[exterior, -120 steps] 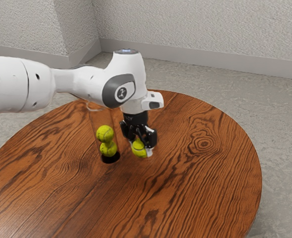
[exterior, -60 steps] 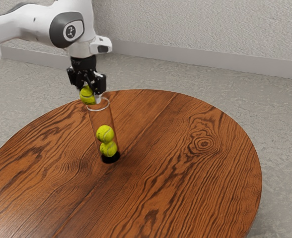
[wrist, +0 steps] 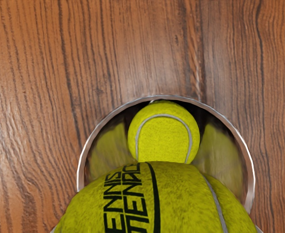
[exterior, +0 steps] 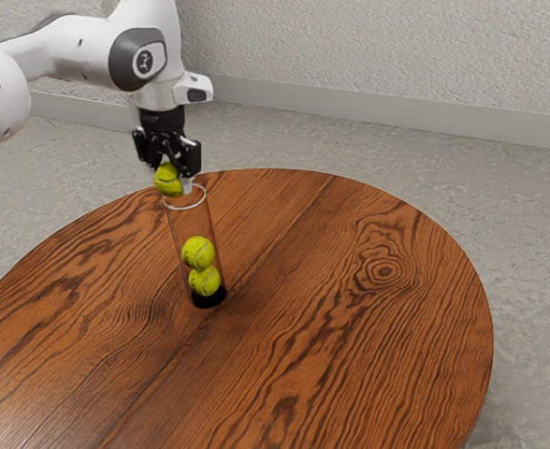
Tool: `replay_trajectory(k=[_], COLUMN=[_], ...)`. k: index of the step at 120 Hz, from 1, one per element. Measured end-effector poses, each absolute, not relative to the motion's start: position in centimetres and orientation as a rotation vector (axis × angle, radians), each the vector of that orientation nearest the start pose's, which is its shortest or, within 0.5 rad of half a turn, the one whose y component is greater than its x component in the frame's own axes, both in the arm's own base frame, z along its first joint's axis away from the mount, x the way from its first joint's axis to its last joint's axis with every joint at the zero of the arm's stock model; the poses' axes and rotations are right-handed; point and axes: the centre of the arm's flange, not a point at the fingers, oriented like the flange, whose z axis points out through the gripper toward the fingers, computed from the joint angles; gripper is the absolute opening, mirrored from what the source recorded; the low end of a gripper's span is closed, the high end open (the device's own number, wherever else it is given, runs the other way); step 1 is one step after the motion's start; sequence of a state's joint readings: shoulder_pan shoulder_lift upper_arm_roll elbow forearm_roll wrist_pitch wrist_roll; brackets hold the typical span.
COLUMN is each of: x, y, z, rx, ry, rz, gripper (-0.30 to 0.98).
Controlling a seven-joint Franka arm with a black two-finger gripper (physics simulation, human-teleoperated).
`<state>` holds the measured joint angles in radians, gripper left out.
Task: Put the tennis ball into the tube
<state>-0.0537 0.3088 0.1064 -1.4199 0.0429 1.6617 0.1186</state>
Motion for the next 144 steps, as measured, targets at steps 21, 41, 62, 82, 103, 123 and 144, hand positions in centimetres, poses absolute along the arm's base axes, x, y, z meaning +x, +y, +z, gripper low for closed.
replay_trajectory(k=[21, 41, 62, 82, 103, 123, 144], x=[65.4, 65.9, 66.1, 65.9, 63.1, 57.3, 55.2], y=[3.3, 3.4, 3.4, 3.4, 2.7, 0.5, -0.2], z=[51.2, 51.0, 51.1, 51.5, 54.8, 59.1, 61.0], rx=[-3.075, -3.081, -3.116, -3.132, -3.136, -3.143, -3.146], ry=[0.133, 0.149, 0.148, 0.152, 0.183, 0.259, 0.288], rz=[0.096, 0.068, 0.043, 0.026, -0.021, -0.056, -0.065], gripper=[0.23, 0.26, 0.42, 0.56, 0.63, 0.66, 0.67])
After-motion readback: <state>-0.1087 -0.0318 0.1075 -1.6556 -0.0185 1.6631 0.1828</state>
